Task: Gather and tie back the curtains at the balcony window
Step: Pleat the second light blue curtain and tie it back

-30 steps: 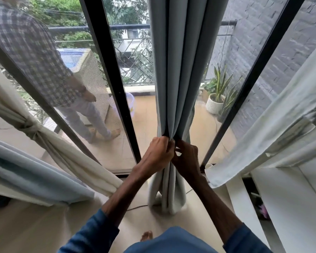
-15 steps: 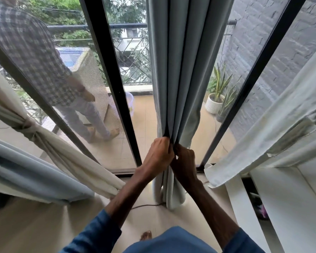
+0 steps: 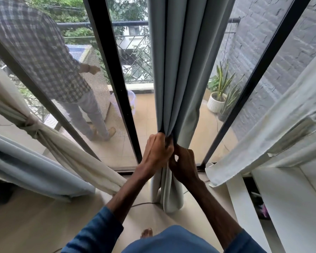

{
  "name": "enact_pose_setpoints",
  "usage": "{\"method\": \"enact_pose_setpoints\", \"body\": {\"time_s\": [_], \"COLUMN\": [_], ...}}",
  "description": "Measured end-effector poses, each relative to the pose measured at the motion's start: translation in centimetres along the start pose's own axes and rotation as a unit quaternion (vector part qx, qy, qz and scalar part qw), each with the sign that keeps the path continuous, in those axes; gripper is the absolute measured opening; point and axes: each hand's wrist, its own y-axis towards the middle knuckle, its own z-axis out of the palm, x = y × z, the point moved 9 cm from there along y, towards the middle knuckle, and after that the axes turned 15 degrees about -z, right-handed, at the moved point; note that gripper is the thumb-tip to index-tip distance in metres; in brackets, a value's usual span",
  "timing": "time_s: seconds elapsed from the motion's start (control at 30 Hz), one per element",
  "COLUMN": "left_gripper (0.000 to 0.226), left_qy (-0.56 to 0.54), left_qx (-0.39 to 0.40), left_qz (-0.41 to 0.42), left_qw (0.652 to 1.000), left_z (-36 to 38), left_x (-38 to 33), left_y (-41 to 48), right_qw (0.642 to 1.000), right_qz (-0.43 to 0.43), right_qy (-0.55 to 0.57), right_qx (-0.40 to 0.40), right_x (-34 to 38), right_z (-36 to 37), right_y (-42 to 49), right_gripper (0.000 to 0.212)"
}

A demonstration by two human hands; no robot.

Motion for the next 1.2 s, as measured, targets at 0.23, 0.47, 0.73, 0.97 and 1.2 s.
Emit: {"method": "enact_pose_setpoints", "body": {"time_s": [0.23, 0.47, 0.73, 0.97, 1.2], "left_gripper": [0.041, 0.014, 0.052, 0.055, 0.031], "left_qy": [0.012, 0.029, -0.196, -0.291, -0.011], "left_qx": [-0.060, -0.084, -0.051, 0.027, -0.142], "left_qz": [0.057, 0.113, 0.130, 0.039, 0.002], "left_qw": [0.996, 0.990, 0.971, 0.955, 0.990], "left_z": [-0.2, 0.6, 0.4, 1.0, -0.3], "left_x": [1.3, 0.8, 1.4, 2.3, 2.4], "left_y": [0.3, -1.9, -4.4, -3.5, -1.8], "right_qw": [0.976, 0.950, 0.978, 0.984, 0.987], "right_qz": [0.107, 0.175, 0.098, 0.070, 0.078], "right_qy": [0.042, 0.162, 0.125, 0.119, 0.130], "right_qx": [-0.186, -0.200, -0.137, -0.113, -0.046], "right_x": [-2.8, -3.7, -1.4, -0.6, -0.7], "right_z": [-4.2, -2.1, -0.2, -0.2, 0.3], "right_y": [-2.5, -3.4, -2.7, -2.6, -2.5], "right_gripper": [0.017, 0.046, 0.019, 0.019, 0.029]}}
